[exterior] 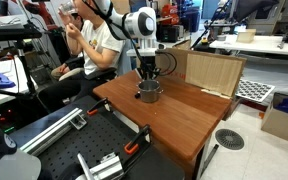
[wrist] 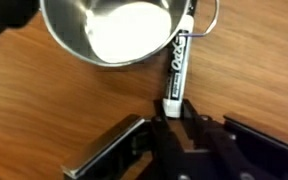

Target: Put the marker in the pot

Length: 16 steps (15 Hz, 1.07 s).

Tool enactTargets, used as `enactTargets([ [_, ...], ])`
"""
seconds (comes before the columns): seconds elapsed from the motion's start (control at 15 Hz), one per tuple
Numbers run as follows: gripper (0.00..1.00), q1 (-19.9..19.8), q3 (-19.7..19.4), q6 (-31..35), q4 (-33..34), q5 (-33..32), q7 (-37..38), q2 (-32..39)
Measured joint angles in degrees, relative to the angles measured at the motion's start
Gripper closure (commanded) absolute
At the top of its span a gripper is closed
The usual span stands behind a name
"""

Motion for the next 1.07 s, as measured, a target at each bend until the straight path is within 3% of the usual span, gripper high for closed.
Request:
enactTargets([
  [1.07, 0.94, 6.7, -0.3, -6.0, 2.8, -9.0, 1.7, 1.8],
])
